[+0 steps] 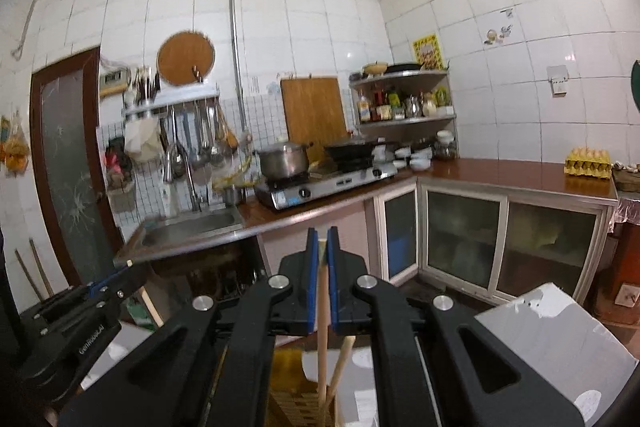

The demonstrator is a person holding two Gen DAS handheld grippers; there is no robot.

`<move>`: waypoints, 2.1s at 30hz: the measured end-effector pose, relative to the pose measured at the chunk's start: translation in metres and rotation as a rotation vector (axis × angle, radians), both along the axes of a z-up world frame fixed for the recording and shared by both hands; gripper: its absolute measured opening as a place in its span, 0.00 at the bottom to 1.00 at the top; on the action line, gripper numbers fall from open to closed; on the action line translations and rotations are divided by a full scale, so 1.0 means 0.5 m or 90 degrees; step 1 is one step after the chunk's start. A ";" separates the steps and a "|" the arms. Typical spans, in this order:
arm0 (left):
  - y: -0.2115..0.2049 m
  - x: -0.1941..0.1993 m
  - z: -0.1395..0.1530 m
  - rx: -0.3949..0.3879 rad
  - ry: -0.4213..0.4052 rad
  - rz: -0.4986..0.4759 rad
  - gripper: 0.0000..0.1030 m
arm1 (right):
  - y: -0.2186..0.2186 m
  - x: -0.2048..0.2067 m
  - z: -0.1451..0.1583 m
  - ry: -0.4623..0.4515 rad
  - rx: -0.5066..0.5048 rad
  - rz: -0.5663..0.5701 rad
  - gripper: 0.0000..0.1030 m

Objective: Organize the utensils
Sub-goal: 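Lift both held chopsticks and lower them into the yellow holder, then open both tools to release the chopsticks into the holder, then grasp the green frog-handled fork with the right tool while the left tool returns to the chopsticks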

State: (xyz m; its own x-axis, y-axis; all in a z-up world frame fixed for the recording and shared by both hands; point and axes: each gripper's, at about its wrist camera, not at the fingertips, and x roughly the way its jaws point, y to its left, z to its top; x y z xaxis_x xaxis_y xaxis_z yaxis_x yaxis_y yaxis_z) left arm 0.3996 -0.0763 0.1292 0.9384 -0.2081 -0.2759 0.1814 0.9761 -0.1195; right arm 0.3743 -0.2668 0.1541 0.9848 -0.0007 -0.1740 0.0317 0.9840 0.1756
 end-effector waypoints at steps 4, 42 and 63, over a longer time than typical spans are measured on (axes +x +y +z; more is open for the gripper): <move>0.003 -0.008 0.005 0.010 0.011 -0.001 0.04 | 0.003 0.016 -0.043 0.045 -0.008 0.004 0.05; 0.216 -0.283 -0.182 0.043 0.197 0.066 0.95 | 0.040 -0.259 -0.270 0.309 -0.033 -0.008 0.58; 0.234 -0.292 -0.276 0.061 0.266 0.089 0.95 | 0.130 -0.269 -0.365 0.405 -0.020 0.039 0.57</move>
State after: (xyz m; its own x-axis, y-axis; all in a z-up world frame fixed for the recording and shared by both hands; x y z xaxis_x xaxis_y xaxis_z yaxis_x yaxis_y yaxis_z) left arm 0.2537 0.0406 -0.0089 0.7598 -0.0427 -0.6488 0.0032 0.9981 -0.0619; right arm 0.2396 -0.2018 -0.0286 0.6868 0.0372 -0.7259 0.0643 0.9917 0.1117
